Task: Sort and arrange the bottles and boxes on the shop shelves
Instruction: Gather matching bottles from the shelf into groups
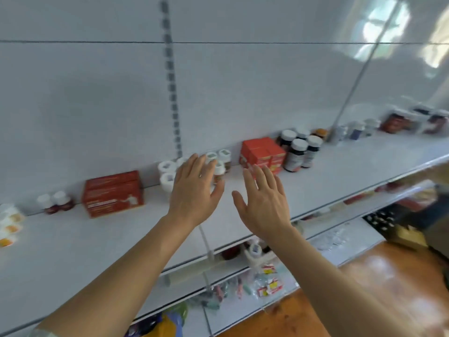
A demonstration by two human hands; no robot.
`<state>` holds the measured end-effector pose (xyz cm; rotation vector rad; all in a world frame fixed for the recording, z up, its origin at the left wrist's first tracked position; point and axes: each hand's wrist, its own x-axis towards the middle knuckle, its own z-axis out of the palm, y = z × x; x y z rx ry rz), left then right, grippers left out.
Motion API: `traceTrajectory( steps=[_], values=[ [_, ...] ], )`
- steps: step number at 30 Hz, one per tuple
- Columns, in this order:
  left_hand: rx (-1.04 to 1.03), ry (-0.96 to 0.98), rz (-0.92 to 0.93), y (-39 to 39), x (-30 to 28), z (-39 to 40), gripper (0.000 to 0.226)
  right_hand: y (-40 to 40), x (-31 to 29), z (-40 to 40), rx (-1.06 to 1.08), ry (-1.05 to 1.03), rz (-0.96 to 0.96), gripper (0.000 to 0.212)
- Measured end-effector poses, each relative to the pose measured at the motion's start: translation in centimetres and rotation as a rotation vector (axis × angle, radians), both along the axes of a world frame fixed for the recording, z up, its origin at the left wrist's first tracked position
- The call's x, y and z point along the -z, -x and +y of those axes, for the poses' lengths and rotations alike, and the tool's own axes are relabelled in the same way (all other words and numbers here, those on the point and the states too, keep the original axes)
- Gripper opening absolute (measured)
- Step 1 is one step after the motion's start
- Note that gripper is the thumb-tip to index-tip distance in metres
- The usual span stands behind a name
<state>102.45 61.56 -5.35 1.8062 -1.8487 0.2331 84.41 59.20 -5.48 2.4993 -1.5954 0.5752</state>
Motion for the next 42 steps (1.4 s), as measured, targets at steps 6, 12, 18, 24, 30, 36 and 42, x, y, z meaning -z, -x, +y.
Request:
traceTrajectory(
  steps=[6,12,18,24,30,36,42],
  values=[
    [0.172,-0.022,-0.011,12.7,-0.8,-6.7,0.058,12.5,-0.5,-2.8,0.213,-0.058,-0.001,0.068],
    [0.335,-0.070,-0.034,25.5,-0.2,-13.5,0.061,25.0,-0.8,-6.2,0.382,-0.115,0.000,0.068],
    [0.480,-0.070,-0.007,38.7,-0.7,-21.5,0.065,37.0,-1.9,-11.8,0.534,-0.078,0.022,0.067],
    [0.561,-0.091,-0.004,49.5,-1.8,-29.7,0.066,47.3,-3.0,-17.8,0.636,-0.052,0.034,0.066],
    [0.612,-0.123,-0.008,58.8,-1.1,-35.2,0.058,56.4,-1.6,-22.9,0.657,-0.080,-0.004,0.065],
    [0.560,-0.144,0.005,69.6,0.6,-42.6,0.053,67.9,-0.5,-30.5,0.602,-0.080,-0.008,0.061],
    [0.449,-0.158,0.071,77.0,0.4,-48.4,0.051,77.5,-1.3,-38.6,0.503,-0.075,0.009,0.060]
  ],
)
